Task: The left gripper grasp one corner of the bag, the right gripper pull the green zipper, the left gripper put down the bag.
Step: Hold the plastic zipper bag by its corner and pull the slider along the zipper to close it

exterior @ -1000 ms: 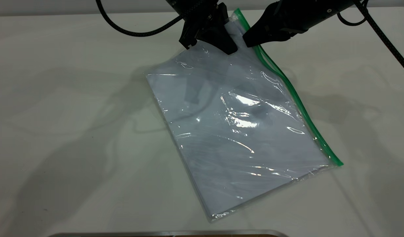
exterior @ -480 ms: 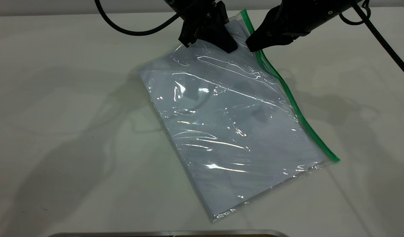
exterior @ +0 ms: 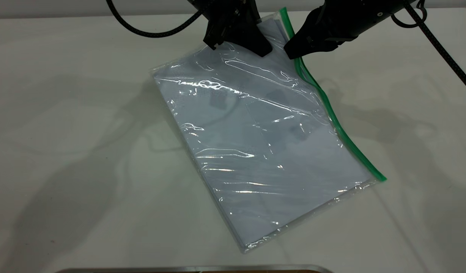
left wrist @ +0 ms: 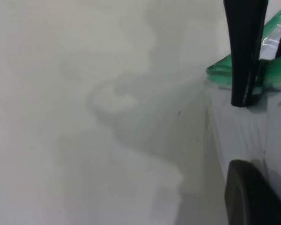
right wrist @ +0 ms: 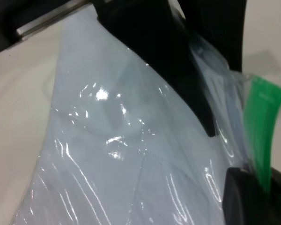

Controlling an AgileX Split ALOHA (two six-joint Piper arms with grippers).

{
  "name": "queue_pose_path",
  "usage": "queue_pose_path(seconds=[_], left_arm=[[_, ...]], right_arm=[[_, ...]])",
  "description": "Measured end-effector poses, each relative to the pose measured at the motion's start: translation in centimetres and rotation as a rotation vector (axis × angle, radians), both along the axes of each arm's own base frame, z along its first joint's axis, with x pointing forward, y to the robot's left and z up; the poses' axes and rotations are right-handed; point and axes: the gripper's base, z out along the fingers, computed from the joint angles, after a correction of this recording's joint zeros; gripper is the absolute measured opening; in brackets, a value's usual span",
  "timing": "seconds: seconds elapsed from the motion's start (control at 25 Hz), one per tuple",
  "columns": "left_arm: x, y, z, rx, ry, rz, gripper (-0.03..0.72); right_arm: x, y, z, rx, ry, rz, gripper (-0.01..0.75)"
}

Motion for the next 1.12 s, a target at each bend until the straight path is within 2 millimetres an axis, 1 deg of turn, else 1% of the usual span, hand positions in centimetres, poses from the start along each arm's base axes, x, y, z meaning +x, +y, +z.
queue_pose_path(seconds=[0.72, 0.88, 1.12], left_arm=[[0.4, 0.7, 0.1, -0.015, 0.009, 0.022, 0.053], [0.5, 1.0, 0.1, -0.012, 0.007, 0.026, 0.053], [0.9, 1.9, 0.2, -0.013, 0.011, 0.038, 0.053]], right_arm=[[0.3, -0.2, -0.2, -0.044, -0.024, -0.025, 0.066], [0.2, -0.3, -1.2, -0.057, -0.006, -0.03, 0.07], [0.2, -0.7, -3.1, -0.107, 0.013, -0.043, 0.073]])
